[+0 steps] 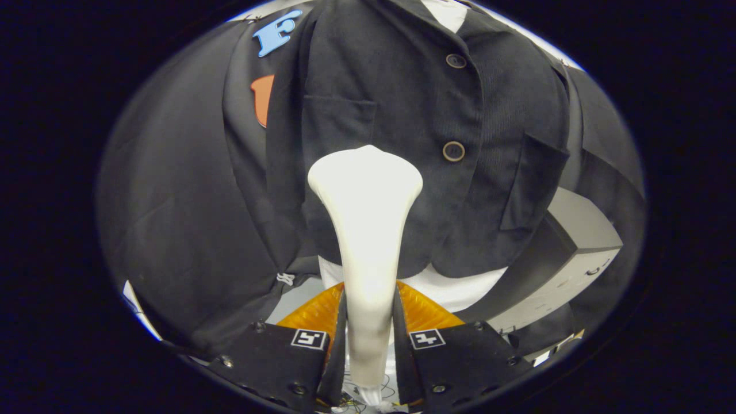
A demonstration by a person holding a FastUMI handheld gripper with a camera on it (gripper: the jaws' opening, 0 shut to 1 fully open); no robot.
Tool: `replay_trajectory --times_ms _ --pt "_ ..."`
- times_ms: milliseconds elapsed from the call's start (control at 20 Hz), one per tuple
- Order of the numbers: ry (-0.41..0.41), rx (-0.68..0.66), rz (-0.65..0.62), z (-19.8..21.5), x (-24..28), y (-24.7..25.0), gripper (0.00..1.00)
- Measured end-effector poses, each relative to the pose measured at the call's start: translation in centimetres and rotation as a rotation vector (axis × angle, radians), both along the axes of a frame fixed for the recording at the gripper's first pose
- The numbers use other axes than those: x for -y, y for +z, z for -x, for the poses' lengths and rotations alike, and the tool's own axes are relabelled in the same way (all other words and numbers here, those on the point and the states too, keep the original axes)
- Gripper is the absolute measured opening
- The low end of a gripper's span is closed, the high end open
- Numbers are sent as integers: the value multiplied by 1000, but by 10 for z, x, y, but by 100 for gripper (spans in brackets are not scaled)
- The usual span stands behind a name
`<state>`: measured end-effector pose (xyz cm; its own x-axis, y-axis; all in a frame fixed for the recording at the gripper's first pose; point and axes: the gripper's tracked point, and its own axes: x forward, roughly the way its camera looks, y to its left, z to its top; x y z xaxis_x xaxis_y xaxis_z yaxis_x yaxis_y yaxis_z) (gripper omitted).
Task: Iron the clothes twice with a garment steamer, once on the left side and once on the right side.
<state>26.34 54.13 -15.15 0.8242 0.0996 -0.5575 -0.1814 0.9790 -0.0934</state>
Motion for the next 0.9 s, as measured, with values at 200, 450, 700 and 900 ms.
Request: replay_trajectory --times_ms 200,450,700,900 --pt "5 -38 9 3 6 -31 39" --pt "11 -89 28 12 15 -67 39" --pt "27 -105 27 21 19 -74 39" --pt "21 -86 4 22 24 -54 39"
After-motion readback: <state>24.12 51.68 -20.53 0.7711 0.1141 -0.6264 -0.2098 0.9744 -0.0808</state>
